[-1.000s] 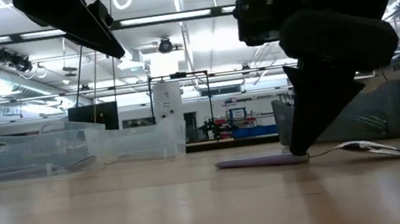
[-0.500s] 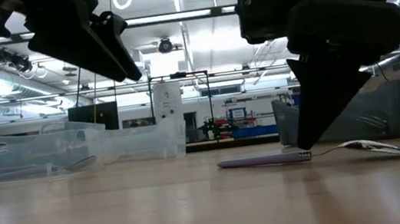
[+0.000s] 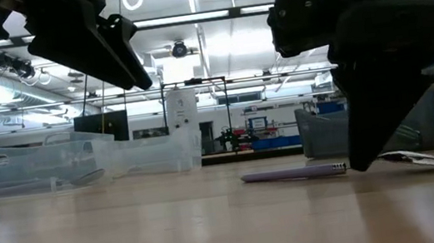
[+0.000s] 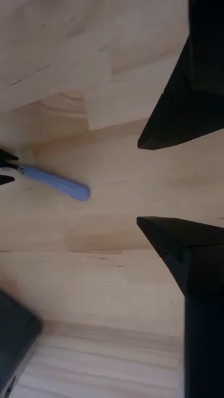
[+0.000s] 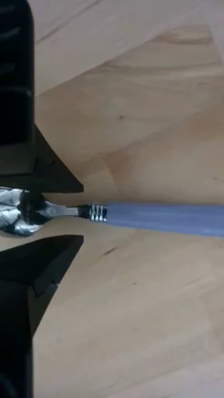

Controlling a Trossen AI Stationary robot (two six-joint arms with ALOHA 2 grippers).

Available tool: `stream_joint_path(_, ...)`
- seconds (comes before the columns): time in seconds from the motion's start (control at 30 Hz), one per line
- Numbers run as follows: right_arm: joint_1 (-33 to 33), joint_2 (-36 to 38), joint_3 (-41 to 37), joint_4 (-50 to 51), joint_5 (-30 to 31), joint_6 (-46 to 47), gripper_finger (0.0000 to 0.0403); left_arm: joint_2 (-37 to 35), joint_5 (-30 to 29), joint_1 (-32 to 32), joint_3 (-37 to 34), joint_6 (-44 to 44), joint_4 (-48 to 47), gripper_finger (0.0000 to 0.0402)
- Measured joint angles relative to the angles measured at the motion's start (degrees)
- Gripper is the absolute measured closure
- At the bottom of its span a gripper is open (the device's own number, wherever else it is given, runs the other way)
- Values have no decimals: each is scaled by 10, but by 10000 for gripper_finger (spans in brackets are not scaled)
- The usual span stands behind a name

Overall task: Sort silverware by color (type)
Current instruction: Put the blue spoon into the bottom transparent bin

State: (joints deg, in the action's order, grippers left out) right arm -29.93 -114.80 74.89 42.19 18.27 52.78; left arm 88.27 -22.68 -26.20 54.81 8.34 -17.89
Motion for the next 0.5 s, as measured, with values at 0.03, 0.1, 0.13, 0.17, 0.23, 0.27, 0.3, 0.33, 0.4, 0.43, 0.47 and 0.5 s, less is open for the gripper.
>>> stream_joint_path(0.03,0,0,0,-1,-4,2,275,0,0,0,0,0,0,207)
stream_joint_path(0.1,0,0,0,0,-13,5,264,0,0,0,0,0,0,207)
stream_joint_path(0.13,0,0,0,0,-19,6,259,0,0,0,0,0,0,207)
stream_joint_path(0.17,0,0,0,1,-27,6,255,0,0,0,0,0,0,207)
stream_joint_path(0.23,0,0,0,1,-42,2,250,0,0,0,0,0,0,207)
stream_joint_path(0.27,0,0,0,1,-47,1,250,0,0,0,0,0,0,207)
stream_joint_path(0.3,0,0,-3,-2,-51,2,251,0,0,0,0,0,0,207)
stream_joint_path(0.33,1,0,-6,-4,-56,2,254,0,0,0,0,0,0,207)
stream_joint_path(0.4,3,2,-16,-14,-67,2,263,0,4,-1,0,0,0,207)
stream_joint_path(0.43,4,4,-22,-22,-71,2,269,0,18,-1,0,0,1,207)
stream_joint_path(0.47,4,5,-27,-29,-74,4,275,0,36,-1,0,0,2,207)
stream_joint_path(0.5,4,5,-31,-35,-76,5,282,0,57,-2,0,0,5,207)
